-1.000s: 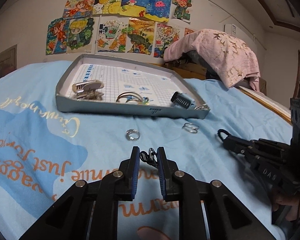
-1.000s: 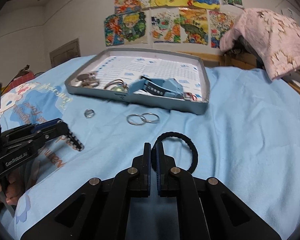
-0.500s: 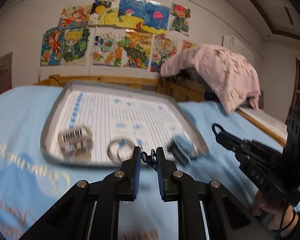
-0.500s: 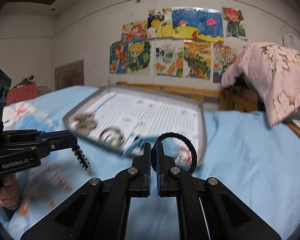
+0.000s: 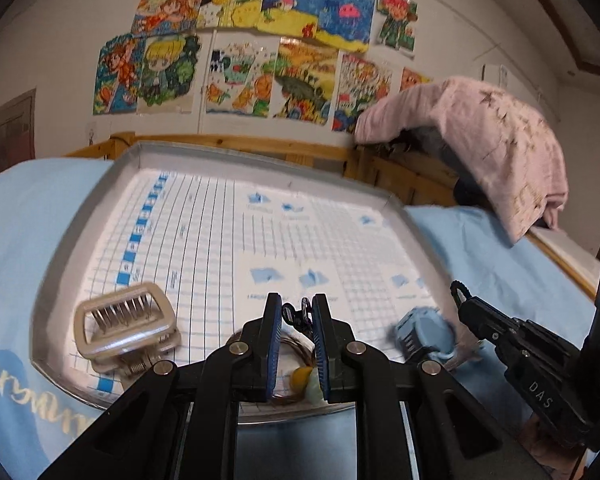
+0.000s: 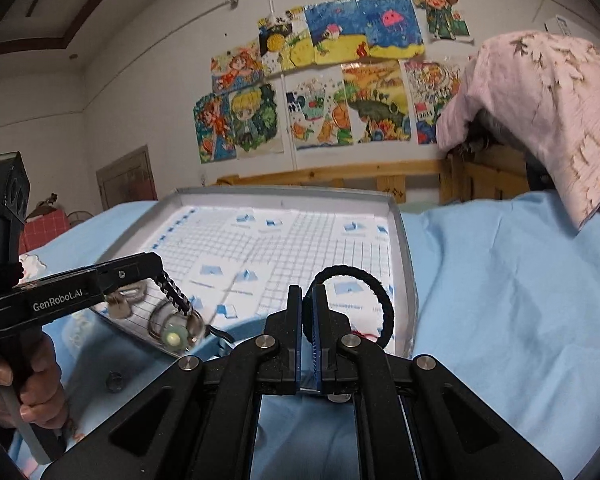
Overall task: Organize jewelry
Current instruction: 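Carry the braided chain and black hair tie into the tray and release them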
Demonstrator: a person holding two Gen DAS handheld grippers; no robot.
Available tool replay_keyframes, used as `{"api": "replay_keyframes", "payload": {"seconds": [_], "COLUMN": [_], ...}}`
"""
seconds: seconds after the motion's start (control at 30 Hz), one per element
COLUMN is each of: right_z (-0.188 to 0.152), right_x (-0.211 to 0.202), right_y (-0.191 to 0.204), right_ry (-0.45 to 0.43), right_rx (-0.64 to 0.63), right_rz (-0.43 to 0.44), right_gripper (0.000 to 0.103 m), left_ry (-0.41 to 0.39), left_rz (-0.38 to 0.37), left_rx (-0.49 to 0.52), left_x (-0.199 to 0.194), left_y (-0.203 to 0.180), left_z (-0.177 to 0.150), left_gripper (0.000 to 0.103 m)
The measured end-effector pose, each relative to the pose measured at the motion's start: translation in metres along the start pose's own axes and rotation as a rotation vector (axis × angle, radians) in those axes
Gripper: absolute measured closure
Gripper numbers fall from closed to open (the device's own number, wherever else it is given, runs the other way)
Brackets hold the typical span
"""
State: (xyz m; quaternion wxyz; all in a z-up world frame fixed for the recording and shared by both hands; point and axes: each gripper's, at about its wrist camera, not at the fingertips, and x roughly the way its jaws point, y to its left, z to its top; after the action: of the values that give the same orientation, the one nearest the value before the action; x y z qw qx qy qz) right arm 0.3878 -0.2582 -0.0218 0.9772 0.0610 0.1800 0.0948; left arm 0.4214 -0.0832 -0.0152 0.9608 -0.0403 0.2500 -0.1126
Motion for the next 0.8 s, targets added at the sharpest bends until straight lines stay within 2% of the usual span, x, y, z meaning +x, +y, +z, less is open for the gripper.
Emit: {"api": "replay_keyframes", "payload": {"seconds": [0.1, 0.37, 0.43, 0.47, 0.53, 0.57, 0.73, 0.8], "right_z": [-0.006, -0.014, -0.014, -0.014, -0.014, -0.014, -0.013, -0.011], "right_x": [0.013, 0.018, 0.016, 0.016, 0.015, 0.015, 0.011, 0.006], "right_y": [-0.007, -0.007, -0.007, -0.008, -0.008, -0.009, -0.008, -0.008], "right_ry": [0.049, 0.065, 0.064, 0.064, 0.062, 0.061, 0.042, 0.027], "right_rx": [0.032, 0.037, 0.04, 0.043, 0.045, 0.046, 0.044, 0.047], "right_rz": [0.007, -0.01, -0.012, -0.013, -0.013, -0.014, -0.015, -0.024], "right_gripper": [0.098, 0.098, 0.097, 0.097, 0.097, 0.097, 0.097, 0.097], "left_ry": [0.021, 0.035, 0.031, 0.026, 0.012, 0.0, -0.047, -0.066], "left_rz": [0.029, 0.048, 0.048, 0.045, 0.041, 0.04, 0.042, 0.042], "left_rx": [-0.022, -0.045, -0.042, -0.042, -0.043, -0.044, -0.039, -0.039], "left_x": [0.005, 0.006, 0.005, 0.004, 0.002, 0.0, -0.012, -0.019], "left_y": [0.004, 0.008, 0.008, 0.007, 0.008, 0.008, 0.005, 0.003], "left_z": [-0.003, -0.005, -0.006, -0.005, -0.005, -0.005, -0.003, -0.001], "left_gripper": [0.088, 0.085, 0.076, 0.069, 0.049, 0.035, 0.032, 0.022]}}
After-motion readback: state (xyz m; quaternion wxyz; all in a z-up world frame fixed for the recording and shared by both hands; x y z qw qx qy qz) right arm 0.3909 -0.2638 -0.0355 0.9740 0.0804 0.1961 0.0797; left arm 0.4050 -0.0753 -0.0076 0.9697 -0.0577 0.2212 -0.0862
